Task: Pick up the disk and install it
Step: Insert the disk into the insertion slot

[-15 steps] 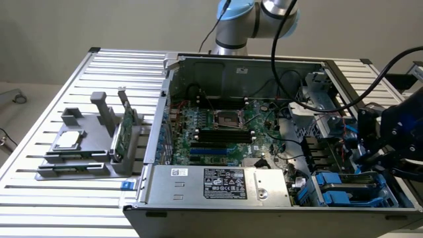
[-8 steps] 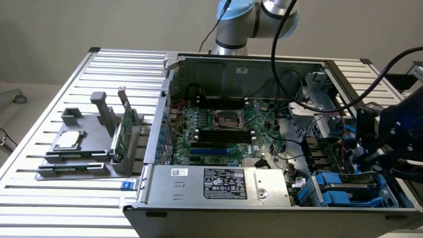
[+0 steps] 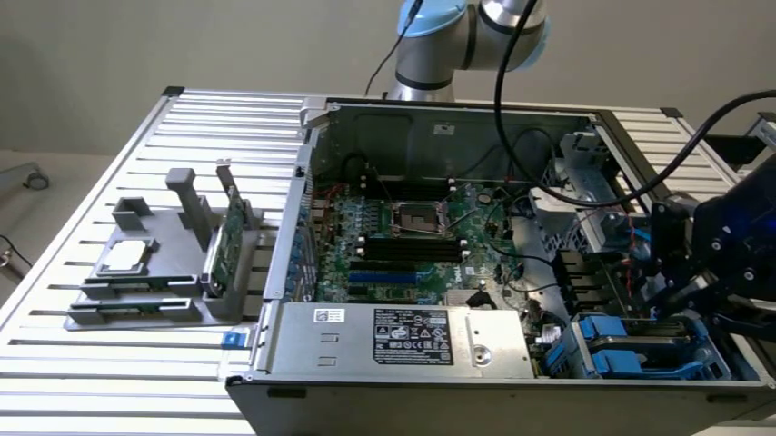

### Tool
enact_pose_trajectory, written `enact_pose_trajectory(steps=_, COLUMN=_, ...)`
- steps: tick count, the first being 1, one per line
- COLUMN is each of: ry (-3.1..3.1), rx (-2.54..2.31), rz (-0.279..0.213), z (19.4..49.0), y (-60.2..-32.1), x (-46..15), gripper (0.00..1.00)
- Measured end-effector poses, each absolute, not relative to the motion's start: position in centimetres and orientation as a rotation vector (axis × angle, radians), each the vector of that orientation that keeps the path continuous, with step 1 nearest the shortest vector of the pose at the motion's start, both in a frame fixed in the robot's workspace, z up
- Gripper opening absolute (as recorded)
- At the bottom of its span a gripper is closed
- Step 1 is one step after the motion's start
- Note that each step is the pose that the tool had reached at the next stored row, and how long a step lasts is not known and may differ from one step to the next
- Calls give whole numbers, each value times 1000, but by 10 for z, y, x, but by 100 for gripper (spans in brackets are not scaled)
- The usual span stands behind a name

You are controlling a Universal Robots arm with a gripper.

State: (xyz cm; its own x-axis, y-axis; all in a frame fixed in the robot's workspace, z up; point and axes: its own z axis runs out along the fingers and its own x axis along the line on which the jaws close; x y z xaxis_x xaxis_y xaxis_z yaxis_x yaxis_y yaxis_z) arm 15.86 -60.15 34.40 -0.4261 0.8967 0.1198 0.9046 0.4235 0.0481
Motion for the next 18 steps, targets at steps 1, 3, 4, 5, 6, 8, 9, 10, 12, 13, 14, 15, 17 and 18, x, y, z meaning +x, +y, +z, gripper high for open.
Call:
enact_pose_trajectory(steps=1, ry=-2582, rx=-1651, rz=-156, z=344, y=-602, x=158, gripper=17)
enact_pose_trajectory(steps=3, ry=-2573, rx=-1674, rz=-148, z=344, y=-602, x=159, gripper=17)
enact_pose_trajectory(steps=4, ry=-2566, rx=-1688, rz=-146, z=344, y=-602, x=158, gripper=17)
enact_pose_trajectory(steps=5, ry=-2559, rx=-1701, rz=-145, z=344, y=-602, x=159, gripper=17)
enact_pose_trajectory(steps=6, ry=-2550, rx=-1716, rz=-144, z=344, y=-602, x=159, gripper=17)
enact_pose_trajectory(steps=8, ry=-2532, rx=-1746, rz=-142, z=344, y=-602, x=158, gripper=17)
enact_pose_trajectory(steps=9, ry=-2523, rx=-1760, rz=-140, z=344, y=-602, x=159, gripper=17)
enact_pose_trajectory(steps=10, ry=-2513, rx=-1773, rz=-138, z=344, y=-602, x=158, gripper=17)
enact_pose_trajectory(steps=12, ry=-2496, rx=-1796, rz=-133, z=344, y=-602, x=158, gripper=17)
enact_pose_trajectory(steps=13, ry=-2487, rx=-1807, rz=-130, z=344, y=-602, x=158, gripper=17)
enact_pose_trajectory(steps=14, ry=-2478, rx=-1818, rz=-126, z=344, y=-602, x=158, gripper=17)
enact_pose_trajectory(steps=15, ry=-2470, rx=-1827, rz=-123, z=344, y=-602, x=158, gripper=17)
enact_pose_trajectory(steps=17, ry=-2454, rx=-1841, rz=-112, z=344, y=-602, x=159, gripper=17)
enact_pose_trajectory(steps=18, ry=-2446, rx=-1843, rz=-105, z=344, y=-602, x=159, gripper=17)
